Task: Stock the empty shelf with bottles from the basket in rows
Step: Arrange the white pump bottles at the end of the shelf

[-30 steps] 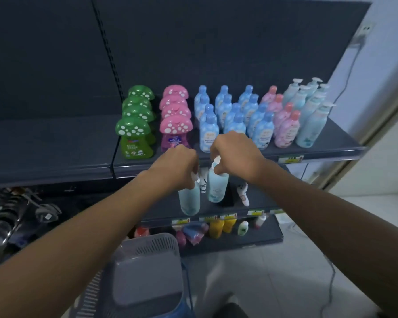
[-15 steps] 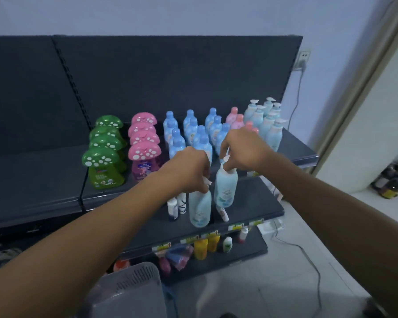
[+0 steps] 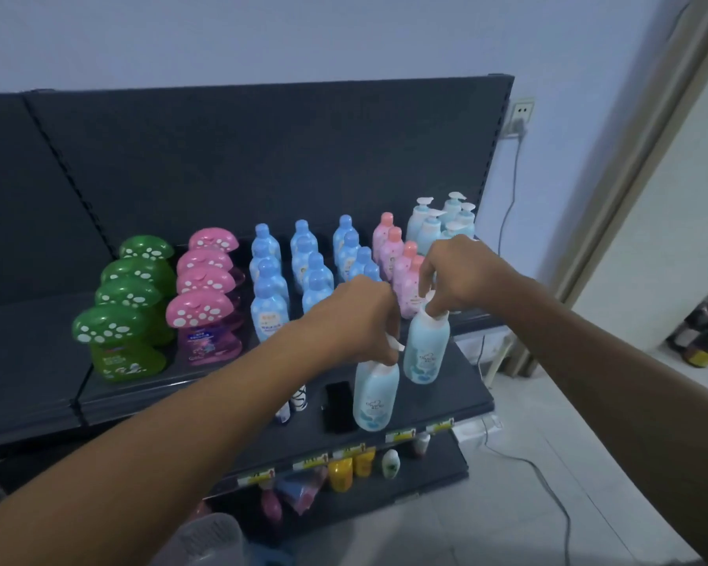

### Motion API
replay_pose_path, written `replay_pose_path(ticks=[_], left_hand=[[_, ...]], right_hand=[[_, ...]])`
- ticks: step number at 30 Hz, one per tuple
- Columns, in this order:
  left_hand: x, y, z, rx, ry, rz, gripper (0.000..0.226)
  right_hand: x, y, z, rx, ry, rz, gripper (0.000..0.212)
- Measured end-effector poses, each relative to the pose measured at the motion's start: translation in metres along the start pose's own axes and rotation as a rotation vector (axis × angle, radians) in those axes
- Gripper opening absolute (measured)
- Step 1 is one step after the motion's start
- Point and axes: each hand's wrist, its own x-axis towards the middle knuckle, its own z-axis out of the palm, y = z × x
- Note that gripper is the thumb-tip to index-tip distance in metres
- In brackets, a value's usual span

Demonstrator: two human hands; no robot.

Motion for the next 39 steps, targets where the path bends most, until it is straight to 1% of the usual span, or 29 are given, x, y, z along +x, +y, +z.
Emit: replay_pose_path(ticks=[7,12,16,21,27,31,35,39], left_hand=[[0.070,0.035,0.008,-0.041,0.028,-0.017,0.019],[0.120,0.060,0.013,-0.097,0.028,-0.045,0.018],[0.160,0.078,0.014,-0.112,0.046,-0.060,0.017],[0.205,0.092,0.014,-0.149,0.080,-0.081,0.022],[0.252,0.104,0.015,-0.121,0.130,-0.124,0.019],[0.278,0.109,0.020,-0.083,0.157,-0.148,0.020],[0.300,0.108,0.027,-0.040,0.170,-0.192,0.029],[0.311,0.107,0.034,-0.061,0.165,-0.228,0.026]], right_hand=[[0.036,0.075,-0.010,-0.034,-0.031,0.005,0.019],[0.063,0.131,-0.023,-0.032,-0.085,0.025,0.019],[0.084,0.168,-0.037,-0.030,-0.110,0.009,0.012],[0.114,0.208,-0.042,-0.035,-0.084,-0.008,0.015],[0.153,0.239,-0.033,-0.006,-0.058,-0.043,0.014],[0.172,0.250,-0.026,0.044,-0.099,-0.086,0.017],[0.187,0.256,-0.019,0.081,-0.144,-0.092,0.021],[0.197,0.259,-0.015,0.090,-0.182,-0.117,0.024]])
